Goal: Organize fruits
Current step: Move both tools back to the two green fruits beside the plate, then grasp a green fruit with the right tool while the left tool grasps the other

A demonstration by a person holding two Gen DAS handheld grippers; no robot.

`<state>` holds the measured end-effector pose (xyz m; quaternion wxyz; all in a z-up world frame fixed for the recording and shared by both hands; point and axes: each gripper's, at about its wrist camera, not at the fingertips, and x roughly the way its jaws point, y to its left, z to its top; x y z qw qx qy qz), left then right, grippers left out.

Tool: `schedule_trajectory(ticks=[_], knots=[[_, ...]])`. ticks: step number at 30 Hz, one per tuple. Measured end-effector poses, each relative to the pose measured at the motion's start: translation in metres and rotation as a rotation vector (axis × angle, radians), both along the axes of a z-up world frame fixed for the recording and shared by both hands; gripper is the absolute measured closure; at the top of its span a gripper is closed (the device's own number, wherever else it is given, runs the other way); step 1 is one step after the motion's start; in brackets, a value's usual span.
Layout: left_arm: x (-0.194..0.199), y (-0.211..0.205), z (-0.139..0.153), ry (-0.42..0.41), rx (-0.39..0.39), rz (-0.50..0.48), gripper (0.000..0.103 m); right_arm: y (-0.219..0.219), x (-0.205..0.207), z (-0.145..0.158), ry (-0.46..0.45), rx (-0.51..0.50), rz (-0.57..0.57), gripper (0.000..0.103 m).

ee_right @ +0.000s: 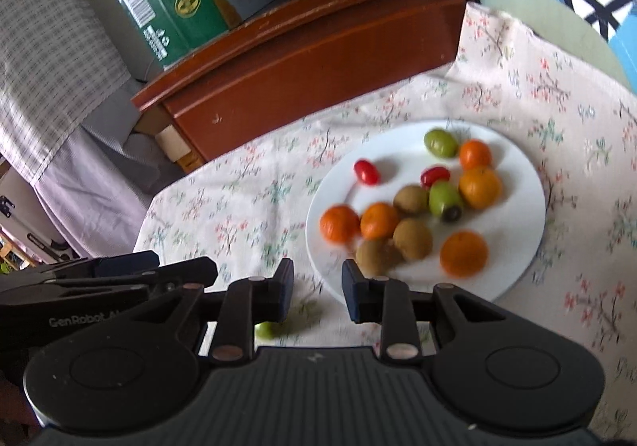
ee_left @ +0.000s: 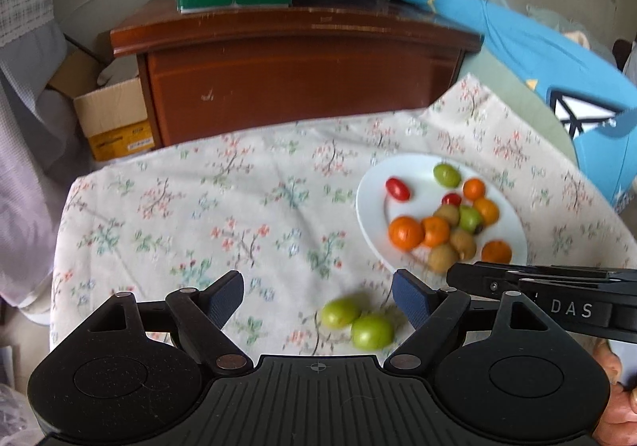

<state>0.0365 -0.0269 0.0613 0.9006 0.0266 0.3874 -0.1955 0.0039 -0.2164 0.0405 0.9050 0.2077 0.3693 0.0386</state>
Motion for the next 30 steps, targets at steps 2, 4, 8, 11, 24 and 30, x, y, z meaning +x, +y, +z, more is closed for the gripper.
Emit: schedule_trajectory(ticks=[2,4,8,11,24,30], knots=[[-0.003,0.000,-0.003,0.008,0.020,-0.007,0.019,0.004,-0.003,-0.003,0.008,-0.006,0.008,0.073],[-0.008,0.000,-0.006,0.007,0.042,-0.015,0.017,0.008,-0.005,-0.006,0.015,-0.008,0.015,0.071],[-0.013,0.001,-0.011,0.008,0.078,-0.025,0.016,0.015,-0.007,-0.011,0.027,-0.016,0.037,0.071],[-0.014,0.004,-0.015,0.013,0.098,-0.027,0.016,0.022,-0.006,-0.012,0.023,-0.050,0.062,0.071],[-0.009,0.028,-0.028,0.050,0.133,0.045,0.015,0.040,0.002,-0.030,0.046,-0.096,0.135,0.071],[-0.008,0.033,-0.034,0.061,0.159,0.063,0.015,0.053,0.009,-0.036,0.028,-0.132,0.180,0.066]])
